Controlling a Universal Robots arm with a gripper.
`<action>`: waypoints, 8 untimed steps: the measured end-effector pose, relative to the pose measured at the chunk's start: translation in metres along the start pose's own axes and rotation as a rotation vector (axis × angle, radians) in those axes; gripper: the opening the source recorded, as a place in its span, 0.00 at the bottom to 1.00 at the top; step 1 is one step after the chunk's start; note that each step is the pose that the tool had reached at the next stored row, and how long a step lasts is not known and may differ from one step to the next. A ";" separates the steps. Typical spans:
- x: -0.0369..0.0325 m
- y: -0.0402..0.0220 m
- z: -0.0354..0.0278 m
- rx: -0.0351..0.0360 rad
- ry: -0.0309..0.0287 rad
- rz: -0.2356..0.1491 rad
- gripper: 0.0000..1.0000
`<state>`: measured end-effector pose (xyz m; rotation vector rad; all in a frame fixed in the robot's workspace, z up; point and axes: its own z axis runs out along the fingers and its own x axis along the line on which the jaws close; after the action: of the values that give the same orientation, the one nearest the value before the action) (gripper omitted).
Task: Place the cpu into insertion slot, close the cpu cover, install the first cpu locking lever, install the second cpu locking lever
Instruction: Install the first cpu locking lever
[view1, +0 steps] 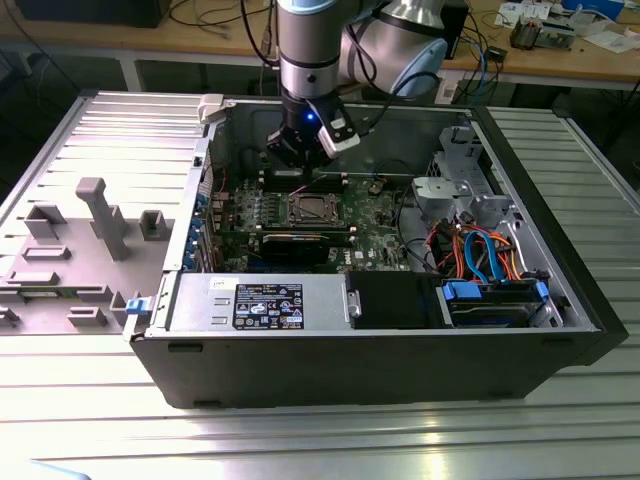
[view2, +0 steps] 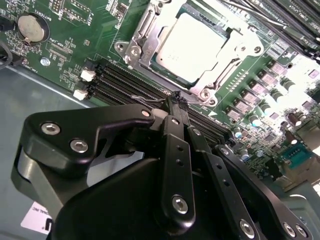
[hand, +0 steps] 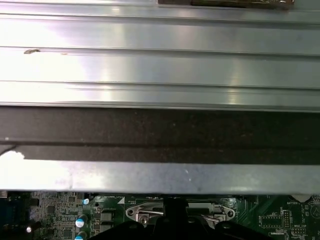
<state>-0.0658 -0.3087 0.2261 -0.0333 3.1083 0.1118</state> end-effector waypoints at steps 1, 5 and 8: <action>-0.0008 0.0000 0.0005 0.0001 0.0007 0.000 0.11; -0.0068 -0.0001 0.0032 0.0000 0.0048 0.001 0.11; -0.0107 -0.0003 0.0053 0.0000 0.0076 0.002 0.11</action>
<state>-0.0549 -0.3083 0.2211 -0.0314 3.1159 0.1119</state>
